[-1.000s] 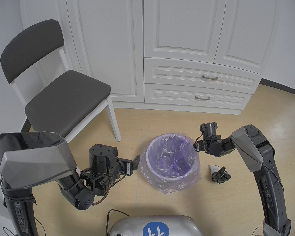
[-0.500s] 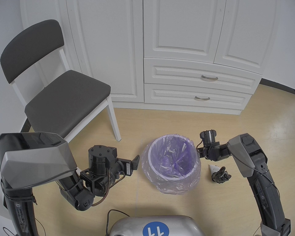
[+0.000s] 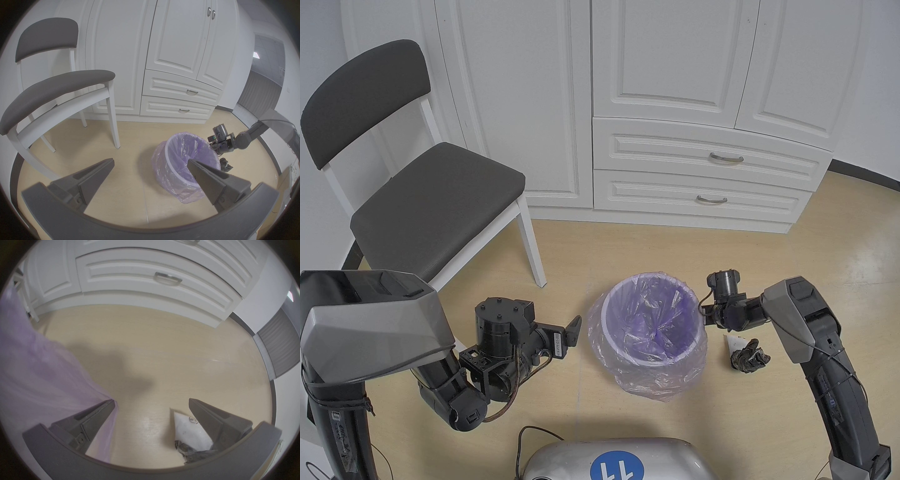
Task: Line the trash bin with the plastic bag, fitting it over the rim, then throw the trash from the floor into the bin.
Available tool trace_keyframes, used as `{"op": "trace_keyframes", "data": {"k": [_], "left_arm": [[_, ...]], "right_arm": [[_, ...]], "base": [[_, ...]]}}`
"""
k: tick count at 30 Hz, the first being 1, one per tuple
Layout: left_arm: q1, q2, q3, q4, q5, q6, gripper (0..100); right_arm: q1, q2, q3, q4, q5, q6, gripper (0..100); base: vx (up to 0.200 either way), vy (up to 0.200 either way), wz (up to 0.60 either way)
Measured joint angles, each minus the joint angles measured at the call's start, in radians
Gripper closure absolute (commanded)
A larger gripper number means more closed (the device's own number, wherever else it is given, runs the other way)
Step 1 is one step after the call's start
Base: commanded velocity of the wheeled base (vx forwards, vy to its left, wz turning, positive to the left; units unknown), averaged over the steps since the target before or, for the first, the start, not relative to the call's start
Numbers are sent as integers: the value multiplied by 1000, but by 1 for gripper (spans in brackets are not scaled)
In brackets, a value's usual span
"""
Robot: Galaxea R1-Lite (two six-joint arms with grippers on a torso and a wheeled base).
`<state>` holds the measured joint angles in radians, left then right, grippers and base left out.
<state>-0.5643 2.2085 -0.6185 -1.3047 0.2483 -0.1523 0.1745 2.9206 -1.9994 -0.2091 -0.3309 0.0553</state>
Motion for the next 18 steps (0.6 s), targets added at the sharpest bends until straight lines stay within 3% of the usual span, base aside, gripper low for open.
{"op": "trace_keyframes", "data": {"k": [6, 12, 18], "left_arm": [[0, -3, 0, 0, 0, 2, 0], [-11, -7, -1, 14, -1, 8, 0], [-33, -24, -35, 196, -5, 35, 0]], "right_arm": [[-5, -116, 79, -2, 12, 2, 0], [-31, -294, 323, -80, 106, -30, 0], [-79, -488, 590, -232, 196, -123, 0]], "base": [[0, 0, 0], [0, 0, 0], [0, 0, 0]]}}
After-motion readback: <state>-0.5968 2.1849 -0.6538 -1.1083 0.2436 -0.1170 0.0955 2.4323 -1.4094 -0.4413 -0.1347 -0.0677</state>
